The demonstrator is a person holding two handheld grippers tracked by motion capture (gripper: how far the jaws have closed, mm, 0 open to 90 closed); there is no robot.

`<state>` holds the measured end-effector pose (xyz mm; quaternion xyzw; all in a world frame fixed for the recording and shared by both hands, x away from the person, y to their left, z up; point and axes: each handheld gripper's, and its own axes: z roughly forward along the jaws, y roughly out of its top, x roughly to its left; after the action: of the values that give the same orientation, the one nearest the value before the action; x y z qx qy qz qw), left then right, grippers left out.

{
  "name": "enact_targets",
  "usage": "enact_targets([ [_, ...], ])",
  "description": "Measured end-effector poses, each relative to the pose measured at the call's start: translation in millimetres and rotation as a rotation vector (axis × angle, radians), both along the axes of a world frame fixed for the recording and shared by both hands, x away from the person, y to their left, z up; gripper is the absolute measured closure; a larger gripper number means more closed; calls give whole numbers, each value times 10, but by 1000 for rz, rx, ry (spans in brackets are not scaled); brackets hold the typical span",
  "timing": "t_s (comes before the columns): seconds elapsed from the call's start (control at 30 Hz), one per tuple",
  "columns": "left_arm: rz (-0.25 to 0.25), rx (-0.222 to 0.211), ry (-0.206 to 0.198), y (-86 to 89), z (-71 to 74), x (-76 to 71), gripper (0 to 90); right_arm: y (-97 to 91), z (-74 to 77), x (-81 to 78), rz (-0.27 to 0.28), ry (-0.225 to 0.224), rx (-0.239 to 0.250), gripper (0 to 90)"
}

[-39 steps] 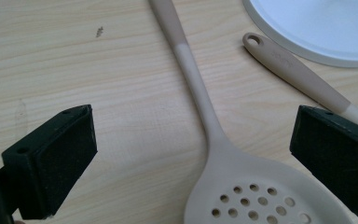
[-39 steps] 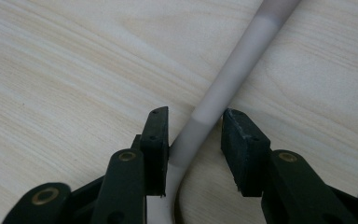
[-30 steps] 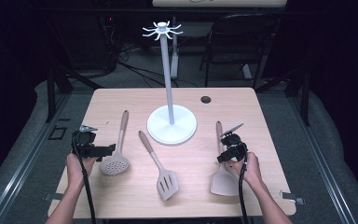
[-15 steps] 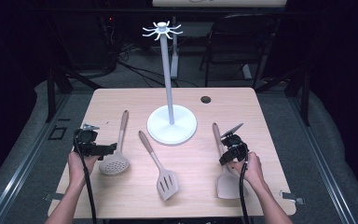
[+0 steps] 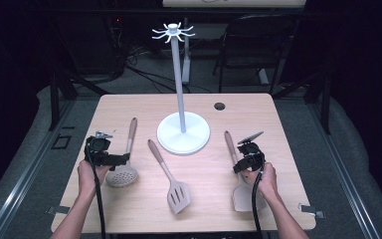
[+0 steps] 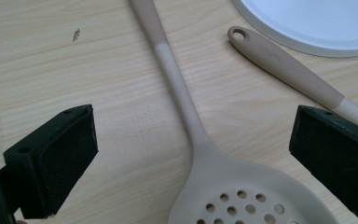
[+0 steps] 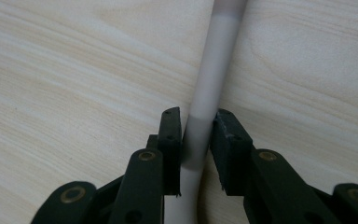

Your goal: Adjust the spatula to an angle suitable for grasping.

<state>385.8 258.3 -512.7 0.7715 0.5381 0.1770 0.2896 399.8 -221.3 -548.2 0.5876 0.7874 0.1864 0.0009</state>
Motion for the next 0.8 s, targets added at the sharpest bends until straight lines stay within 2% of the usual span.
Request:
enact_targets([
  [0.17,3,-4,6,22,-7,-1,9,-39,-4,17,-12,5,17,760],
  [0.27,1,-4,5,14,-9,-2,9,-46,-8,17,-24,1,44,783],
  [0.3,3,-2,1,10,-11,-2,9,-41,-6,13,-29,-4,44,786],
  [0.33,3,-3,0,8,-10,-2,9,-45,1,16,-9,-1,38,787],
  [0.5,-2,-1,5,11,-5,-3,9,-81,15,12,-18,-17,32,787],
  [0.53,-1,0,4,11,-5,-3,9,-94,31,5,-22,-40,41,787],
  [0.67,-1,-5,3,11,-7,-2,10,-107,92,-5,-15,-65,53,787],
  [0.7,5,-17,8,10,-6,0,11,-91,133,-20,5,-90,59,786],
  [0.8,2,-14,7,7,-2,-1,11,-29,182,-56,36,-132,57,786],
])
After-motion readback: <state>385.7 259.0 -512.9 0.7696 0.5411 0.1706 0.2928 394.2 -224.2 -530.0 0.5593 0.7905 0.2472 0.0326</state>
